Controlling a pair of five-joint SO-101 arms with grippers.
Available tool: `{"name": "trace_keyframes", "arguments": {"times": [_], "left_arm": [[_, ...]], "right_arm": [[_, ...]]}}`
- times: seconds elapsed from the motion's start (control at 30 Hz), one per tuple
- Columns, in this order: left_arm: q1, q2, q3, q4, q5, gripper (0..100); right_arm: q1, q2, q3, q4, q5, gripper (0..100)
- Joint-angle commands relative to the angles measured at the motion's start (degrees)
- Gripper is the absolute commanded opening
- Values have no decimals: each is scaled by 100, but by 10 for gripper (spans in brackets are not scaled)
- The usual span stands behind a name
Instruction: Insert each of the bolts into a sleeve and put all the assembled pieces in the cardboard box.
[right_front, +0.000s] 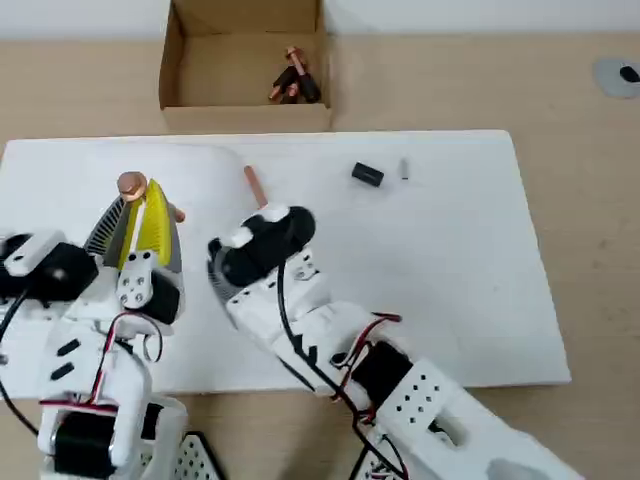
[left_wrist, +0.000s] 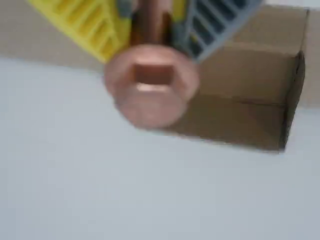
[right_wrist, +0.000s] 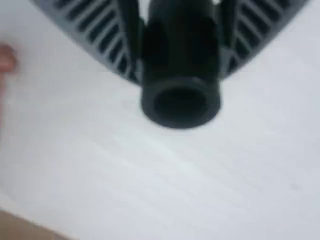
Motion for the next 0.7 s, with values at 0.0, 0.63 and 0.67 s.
{"name": "trace_keyframes", "arguments": {"times": [0.0,0.63,0.67], "left_arm": [[-53,-57,-44,-132,97,4],[932,549,-1240,1310,431,4],[932,549,-1275,1319,448,4]], "right_arm": [[-163,-215,4,-281,264,9],[-163,-224,-40,-290,571,9],[-163,-233,-40,-290,571,9]]}}
